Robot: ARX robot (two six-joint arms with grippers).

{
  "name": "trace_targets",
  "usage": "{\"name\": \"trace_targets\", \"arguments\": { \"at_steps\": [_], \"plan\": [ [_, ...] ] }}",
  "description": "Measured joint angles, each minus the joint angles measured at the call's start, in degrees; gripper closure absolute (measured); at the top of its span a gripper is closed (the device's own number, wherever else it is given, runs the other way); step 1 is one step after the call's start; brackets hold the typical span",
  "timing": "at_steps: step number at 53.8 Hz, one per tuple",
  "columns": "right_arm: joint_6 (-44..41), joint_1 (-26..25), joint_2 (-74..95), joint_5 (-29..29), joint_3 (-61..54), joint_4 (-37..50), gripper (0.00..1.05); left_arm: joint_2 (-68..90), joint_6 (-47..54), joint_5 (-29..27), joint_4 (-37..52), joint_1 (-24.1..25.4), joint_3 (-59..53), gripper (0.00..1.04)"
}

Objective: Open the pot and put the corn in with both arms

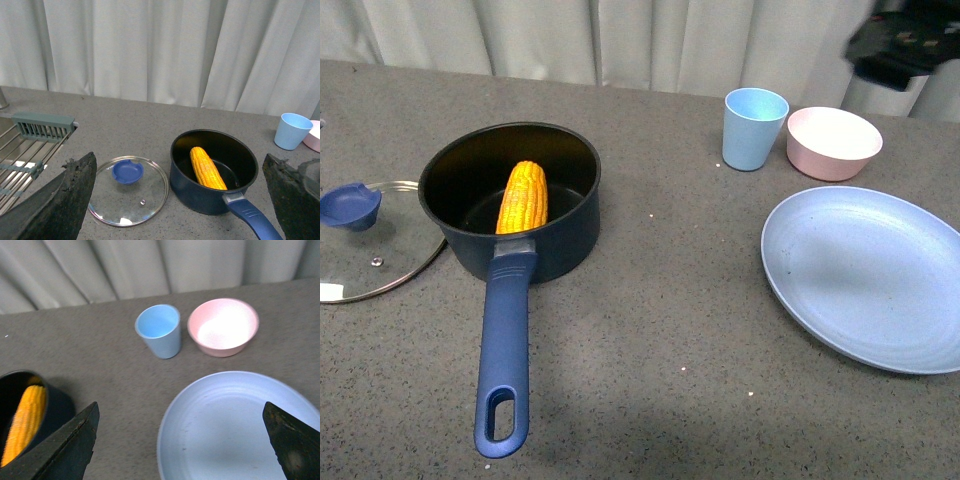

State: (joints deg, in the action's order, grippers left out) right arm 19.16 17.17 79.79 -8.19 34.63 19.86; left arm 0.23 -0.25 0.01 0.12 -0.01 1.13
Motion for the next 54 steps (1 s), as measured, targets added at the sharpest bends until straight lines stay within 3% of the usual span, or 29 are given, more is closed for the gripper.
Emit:
{"name": "trace_targets", "arguments": {
  "at_steps": [12, 16, 19, 27, 30, 36, 43, 54],
  "plan": [
    [-13.70, -7.78, -19.19, -1.64, -15.02, 4.48, 0.11, 0.00, -0.02, -0.02, 0.00, 0.00, 0.00, 0.06],
    [-16.41, -9.33, -21.49, 0.57, -21.75, 18.99, 0.24, 0.00, -0.02, 0.00, 0.00, 0.00, 0.00, 0.06],
    [-17.70, -10.32, -24.00, 1.33, -25.07, 24.65, 0.37, 0.02, 0.00, 0.00, 0.00, 0.00, 0.00, 0.06],
    [-18.64, -12.15, -30.60, 3.34, -28.59, 22.60, 0.69, 0.00, -0.02, -0.02, 0.00, 0.00, 0.00, 0.06],
    [-18.86, -15.04, -33.14, 7.52, -29.68, 20.87, 0.81, 0.00, -0.02, 0.00, 0.00, 0.00, 0.00, 0.06],
    [-18.88, -17.00, -37.64, 7.76, -30.91, 18.03, 1.03, 0.00, -0.02, 0.00, 0.00, 0.00, 0.00, 0.06],
    [-19.04, -17.03, -39.82, 7.93, -33.64, 18.99, 1.04, 0.00, -0.02, 0.00, 0.00, 0.00, 0.00, 0.06],
    [-19.06, -17.03, -47.21, 8.07, -34.32, 12.17, 1.04, 0.00, -0.02, 0.00, 0.00, 0.00, 0.00, 0.06]
  ]
}}
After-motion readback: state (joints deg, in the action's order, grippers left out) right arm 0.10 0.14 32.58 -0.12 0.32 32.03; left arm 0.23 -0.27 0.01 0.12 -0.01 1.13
